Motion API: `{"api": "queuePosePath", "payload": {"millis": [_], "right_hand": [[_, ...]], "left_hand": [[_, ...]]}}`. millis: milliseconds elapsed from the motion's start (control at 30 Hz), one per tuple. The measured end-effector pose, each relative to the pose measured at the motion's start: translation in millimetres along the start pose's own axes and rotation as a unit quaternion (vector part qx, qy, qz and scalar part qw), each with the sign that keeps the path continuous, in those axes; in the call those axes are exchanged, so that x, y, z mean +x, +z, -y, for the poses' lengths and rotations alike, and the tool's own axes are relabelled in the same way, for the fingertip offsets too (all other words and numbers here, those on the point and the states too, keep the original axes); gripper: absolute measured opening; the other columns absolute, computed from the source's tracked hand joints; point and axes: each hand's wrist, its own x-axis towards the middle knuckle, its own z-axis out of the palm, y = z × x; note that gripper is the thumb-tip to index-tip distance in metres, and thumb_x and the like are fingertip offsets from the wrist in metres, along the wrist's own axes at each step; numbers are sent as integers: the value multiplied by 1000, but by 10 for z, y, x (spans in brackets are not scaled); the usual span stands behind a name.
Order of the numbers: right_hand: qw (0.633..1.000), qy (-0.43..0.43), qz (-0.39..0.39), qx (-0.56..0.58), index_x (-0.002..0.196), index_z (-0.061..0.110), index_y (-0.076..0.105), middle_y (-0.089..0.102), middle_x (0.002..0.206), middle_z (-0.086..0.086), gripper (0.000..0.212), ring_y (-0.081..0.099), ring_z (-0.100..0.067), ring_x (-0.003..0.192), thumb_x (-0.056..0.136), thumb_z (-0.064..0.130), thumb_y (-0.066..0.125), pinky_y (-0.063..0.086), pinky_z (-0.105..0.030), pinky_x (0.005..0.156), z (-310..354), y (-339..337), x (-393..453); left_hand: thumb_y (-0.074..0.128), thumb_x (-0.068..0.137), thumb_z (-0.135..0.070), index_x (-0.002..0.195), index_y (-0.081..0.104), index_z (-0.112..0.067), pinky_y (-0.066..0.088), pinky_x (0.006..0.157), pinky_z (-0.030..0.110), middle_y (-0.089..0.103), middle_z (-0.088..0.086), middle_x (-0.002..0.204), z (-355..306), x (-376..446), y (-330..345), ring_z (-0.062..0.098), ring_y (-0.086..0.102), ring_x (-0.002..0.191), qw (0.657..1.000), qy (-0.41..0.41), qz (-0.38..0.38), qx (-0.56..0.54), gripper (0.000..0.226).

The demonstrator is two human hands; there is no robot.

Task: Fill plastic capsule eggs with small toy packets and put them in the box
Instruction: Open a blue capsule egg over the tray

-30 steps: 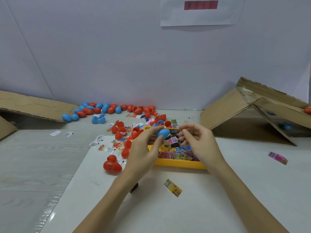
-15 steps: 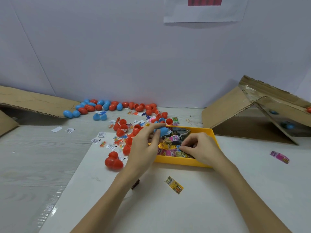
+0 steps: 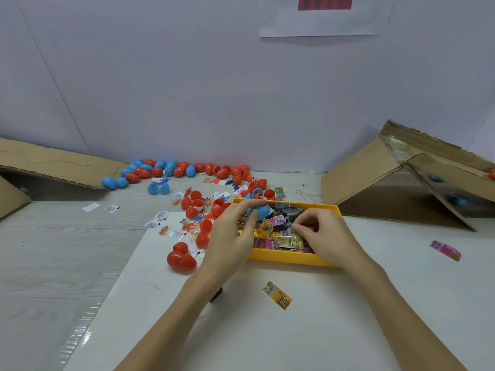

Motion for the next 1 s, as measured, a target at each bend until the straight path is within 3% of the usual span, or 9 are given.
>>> {"api": "queuePosePath", "payload": {"millis": [100, 233, 433, 533, 600, 767, 900, 1000], "right_hand": [[997, -5, -42, 70, 95, 22, 72, 72, 89, 6, 6, 65, -11, 80, 96, 15, 72, 47, -7, 63, 17, -18, -4], [988, 8, -21, 150, 106, 22, 74, 71, 95, -1, 24, 65, -11, 82, 92, 2, 71, 52, -11, 67, 67, -27, -21], [990, 0, -43, 131, 100, 26, 81, 75, 93, 11, 11, 68, -2, 88, 97, 21, 71, 49, -8, 68, 76, -38, -56], [984, 0, -73, 161, 101, 27, 82, 76, 91, 11, 13, 69, -5, 89, 98, 27, 70, 55, -20, 74, 91, -54, -71], [978, -3, -86, 189, 98, 33, 81, 76, 83, 15, 13, 70, -1, 87, 99, 27, 69, 55, -17, 70, 111, -74, -78], [956, -13, -28, 292, 109, 27, 77, 79, 86, 8, 15, 75, -6, 84, 95, 24, 73, 58, -16, 69, 199, -86, -113], [966, -36, -22, 254, 117, 25, 68, 79, 79, 6, 25, 75, -5, 78, 93, 25, 74, 54, -11, 68, 267, -50, -136], [966, -39, -21, 255, 118, 27, 65, 79, 76, 9, 25, 75, -3, 74, 94, 26, 72, 53, -10, 64, 293, -50, -151]], "left_hand": [[53, 105, -12, 126, 67, -28, 49, 74, 13, 67, -5, 116, -10, -2, -6, 1, 62, 91, 1000, 0, -2, -6, 30], [59, 103, -20, 126, 65, -31, 54, 78, 17, 65, -6, 117, -22, -17, 0, 3, 63, 96, 1000, 4, 11, -8, 26], [65, 99, -19, 124, 67, -27, 56, 82, 21, 65, -6, 120, -10, -10, 7, 2, 61, 103, 1000, 13, 14, 17, 26], [70, 96, -19, 124, 66, -29, 58, 81, 22, 66, -6, 119, -11, -12, 6, 4, 63, 99, 1000, 21, 16, 11, 30], [70, 96, -18, 124, 66, -29, 58, 80, 22, 67, -6, 117, -9, -16, 14, 6, 65, 95, 1000, 21, 14, 6, 31], [67, 98, -15, 126, 66, -25, 57, 78, 19, 71, -11, 108, -32, -22, 25, 4, 71, 92, 998, -4, 11, -62, 30], [66, 99, -16, 126, 68, -23, 55, 78, 15, 73, -11, 107, -68, -26, 11, 2, 72, 94, 993, -21, 18, -115, 28], [65, 100, -17, 127, 68, -24, 58, 81, 22, 72, -9, 111, -77, -30, 5, 9, 72, 97, 994, -17, 33, -107, 28]]}}
